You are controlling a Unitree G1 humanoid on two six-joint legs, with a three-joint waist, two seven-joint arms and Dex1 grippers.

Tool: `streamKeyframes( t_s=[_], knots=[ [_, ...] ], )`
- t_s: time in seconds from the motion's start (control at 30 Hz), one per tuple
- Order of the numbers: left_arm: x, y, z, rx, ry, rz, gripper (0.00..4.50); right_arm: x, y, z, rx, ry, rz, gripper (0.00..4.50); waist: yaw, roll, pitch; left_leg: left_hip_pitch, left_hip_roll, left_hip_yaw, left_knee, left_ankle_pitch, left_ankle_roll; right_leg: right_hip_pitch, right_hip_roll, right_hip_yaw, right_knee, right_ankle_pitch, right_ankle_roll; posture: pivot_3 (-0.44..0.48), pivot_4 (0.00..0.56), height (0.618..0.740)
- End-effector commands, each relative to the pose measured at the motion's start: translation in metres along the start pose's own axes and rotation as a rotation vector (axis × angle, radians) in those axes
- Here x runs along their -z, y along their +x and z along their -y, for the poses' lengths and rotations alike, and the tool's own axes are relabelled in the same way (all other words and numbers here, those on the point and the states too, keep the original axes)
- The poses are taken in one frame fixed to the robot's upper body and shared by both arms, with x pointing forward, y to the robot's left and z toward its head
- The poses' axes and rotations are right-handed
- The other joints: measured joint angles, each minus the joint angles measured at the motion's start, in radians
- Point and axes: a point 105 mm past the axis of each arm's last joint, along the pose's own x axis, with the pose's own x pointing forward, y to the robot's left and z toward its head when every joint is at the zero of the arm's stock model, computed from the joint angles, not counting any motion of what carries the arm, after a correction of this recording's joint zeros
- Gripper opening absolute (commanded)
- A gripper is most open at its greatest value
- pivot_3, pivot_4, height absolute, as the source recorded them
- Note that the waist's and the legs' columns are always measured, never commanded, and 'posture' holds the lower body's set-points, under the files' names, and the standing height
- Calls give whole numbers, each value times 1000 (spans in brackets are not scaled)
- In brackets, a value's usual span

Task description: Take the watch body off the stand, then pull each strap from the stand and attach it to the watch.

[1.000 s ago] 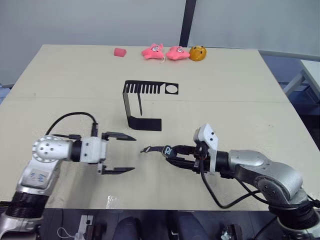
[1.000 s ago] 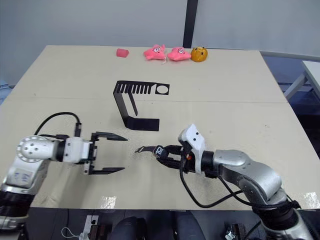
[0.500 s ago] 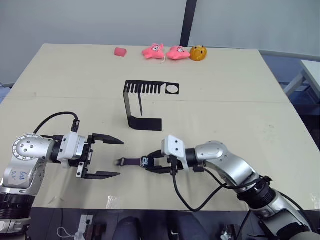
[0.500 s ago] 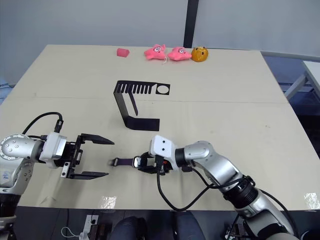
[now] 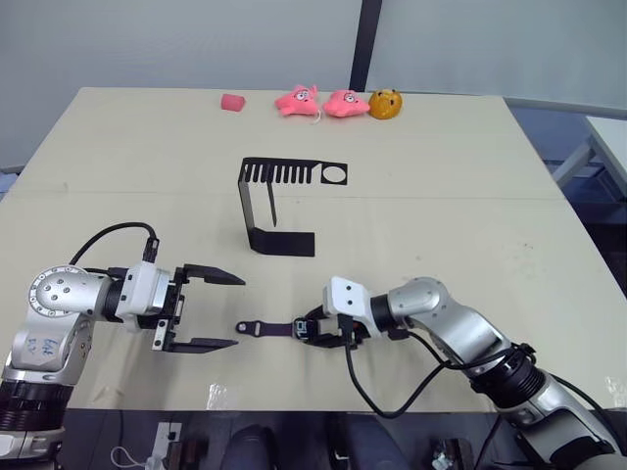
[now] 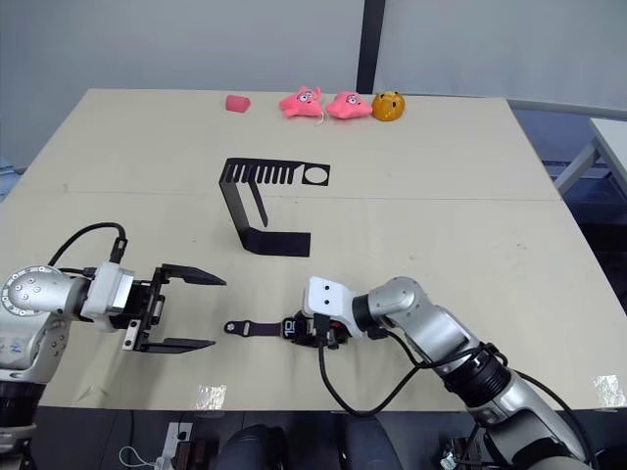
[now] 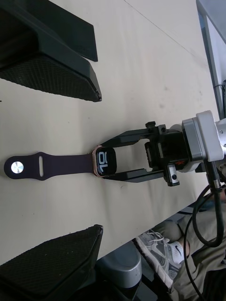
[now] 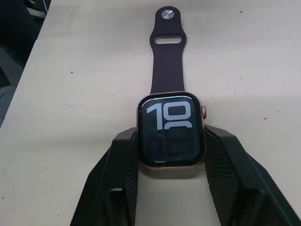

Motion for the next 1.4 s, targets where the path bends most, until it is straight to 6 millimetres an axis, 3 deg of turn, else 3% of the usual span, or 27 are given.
streamKeyframes(
  t_s=[0.03, 0.07, 0.27, 0.37, 0.5, 0.77, 0.9, 1.0, 1.13, 1.3, 1.4],
  knots=[
    [-3, -2, -2, -22, 29, -4, 4500, -7, -25, -2, 20, -86, 14, 3877, 3, 0, 0, 0, 0, 0, 0, 0, 0, 0, 0, 0, 0, 0, 0, 0, 150, 740],
    [-2, -3, -2, -33, 26, -8, 4500, -9, -34, 0, 45, -98, 23, 4442, 4, 0, 0, 0, 0, 0, 0, 0, 0, 0, 0, 0, 0, 0, 0, 0, 150, 740],
    [12, -20, -6, -151, -3, -41, 4500, -8, -101, 0, 274, -77, 127, 4480, 10, 0, 0, 0, 0, -1, 0, 0, 0, 1, 0, 0, 0, 0, 0, 0, 150, 740],
    [24, -34, -10, -286, -39, -55, 4500, 17, -137, -12, 370, -110, 71, 4480, 11, 0, 0, 0, 0, -1, -1, 0, 0, 1, 0, -1, -2, 0, 0, 0, 150, 740],
    [43, -58, -13, -460, -76, -99, 4500, 55, -186, -20, 623, 7, 51, 4480, 9, -1, -1, 2, -1, -1, 0, -1, 1, 3, 0, 0, -2, 1, 1, 0, 150, 740],
    [65, -106, -11, -730, -145, -140, 4500, 97, -241, -32, 1016, 165, 93, 4480, 7, -2, -1, 3, 0, 0, -1, -1, 0, 3, 0, 0, -1, 0, 1, 0, 150, 740],
    [66, -105, -9, -733, -142, -134, 4500, 96, -235, -25, 1016, 168, 138, 4480, 8, -2, -1, 3, 0, 0, -1, -1, 0, 3, 0, 0, -1, 0, 1, 0, 150, 740],
    [63, -97, -13, -757, -154, -79, 4500, 81, -216, -10, 963, 180, 241, 4480, 6, -1, -1, 4, 0, 0, -1, -1, 0, 4, 0, 0, -1, 0, 0, 0, 150, 740],
    [51, -66, -11, -738, -161, 3, 4500, 50, -177, 22, 894, 204, 379, 4480, 3, -1, -1, 4, 0, 0, -1, -1, -1, 3, 0, 1, 1, 0, 0, 0, 150, 740],
    [25, -24, -14, -753, -137, 91, 4500, 16, -112, 50, 735, 133, 381, 4480, 5, -1, -1, 3, 0, 0, -1, -1, -1, 2, 0, 1, 1, 0, 0, 0, 150, 740],
    [13, -3, -17, -771, -129, 122, 4500, -1, -85, 64, 697, 129, 422, 3643, 9, -1, -1, 3, 0, -1, -1, -1, -2, 2, 1, 1, 1, 0, 0, 0, 150, 740]
  ],
)
